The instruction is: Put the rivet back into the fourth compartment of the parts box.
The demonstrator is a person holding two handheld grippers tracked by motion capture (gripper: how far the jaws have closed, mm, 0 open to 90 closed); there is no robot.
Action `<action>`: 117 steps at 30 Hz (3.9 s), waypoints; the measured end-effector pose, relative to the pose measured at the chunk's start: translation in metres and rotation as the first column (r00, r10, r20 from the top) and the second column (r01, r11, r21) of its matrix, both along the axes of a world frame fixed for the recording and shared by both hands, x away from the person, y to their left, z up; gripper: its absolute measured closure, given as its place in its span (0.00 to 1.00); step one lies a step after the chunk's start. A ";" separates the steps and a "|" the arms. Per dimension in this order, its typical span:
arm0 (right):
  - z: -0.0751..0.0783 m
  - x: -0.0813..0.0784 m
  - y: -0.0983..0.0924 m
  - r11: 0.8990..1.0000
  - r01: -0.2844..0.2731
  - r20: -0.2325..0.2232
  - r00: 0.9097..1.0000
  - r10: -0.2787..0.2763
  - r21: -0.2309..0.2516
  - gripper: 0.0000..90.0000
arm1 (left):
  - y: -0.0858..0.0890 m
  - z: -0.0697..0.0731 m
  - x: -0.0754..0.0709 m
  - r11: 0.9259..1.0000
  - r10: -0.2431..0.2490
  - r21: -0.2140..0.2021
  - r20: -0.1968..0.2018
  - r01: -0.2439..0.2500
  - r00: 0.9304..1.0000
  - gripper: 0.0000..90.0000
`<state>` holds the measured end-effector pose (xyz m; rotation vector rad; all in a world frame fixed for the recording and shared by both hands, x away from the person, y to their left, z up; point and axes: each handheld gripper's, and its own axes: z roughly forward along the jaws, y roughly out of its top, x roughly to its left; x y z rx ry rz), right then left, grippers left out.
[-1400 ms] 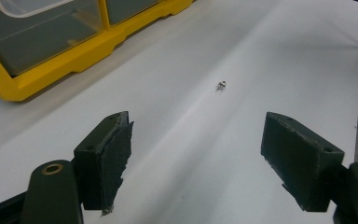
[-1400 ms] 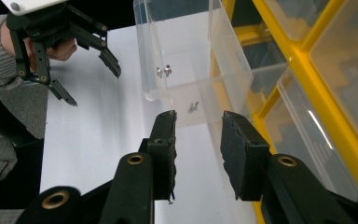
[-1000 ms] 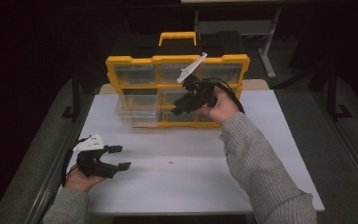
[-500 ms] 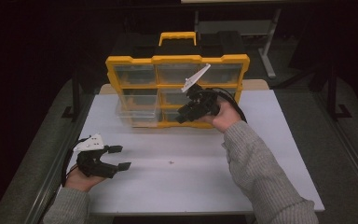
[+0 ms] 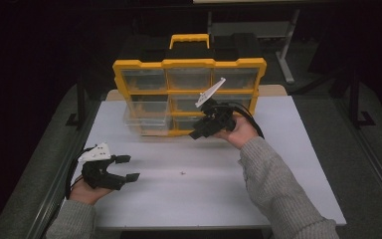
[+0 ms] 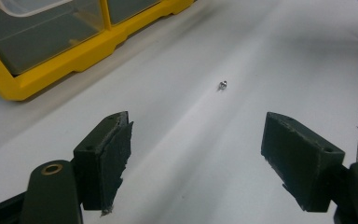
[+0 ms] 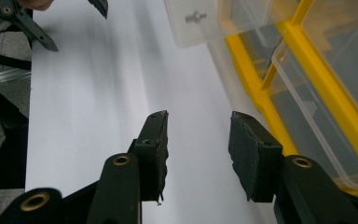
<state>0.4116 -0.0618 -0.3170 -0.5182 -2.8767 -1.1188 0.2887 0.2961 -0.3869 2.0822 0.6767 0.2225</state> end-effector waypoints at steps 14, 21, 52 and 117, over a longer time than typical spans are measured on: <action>-0.022 -0.006 -0.001 1.000 0.006 -0.014 1.000 -0.006 -0.017 0.60 | 0.000 0.000 0.000 1.000 0.001 0.001 0.008 -0.001 1.000 0.26; -0.033 -0.009 0.001 1.000 -0.001 -0.024 1.000 0.001 -0.019 0.59 | 0.000 0.000 0.000 1.000 0.001 0.001 0.007 -0.001 1.000 0.26; -0.079 -0.031 0.024 0.998 -0.059 -0.049 0.997 0.057 -0.038 0.58 | 0.000 0.000 -0.001 1.000 0.009 -0.003 -0.002 -0.009 1.000 0.26; -0.108 -0.032 0.052 0.984 -0.137 -0.076 0.989 0.129 -0.116 0.89 | 0.001 0.001 -0.001 1.000 0.013 -0.006 0.005 -0.013 1.000 0.26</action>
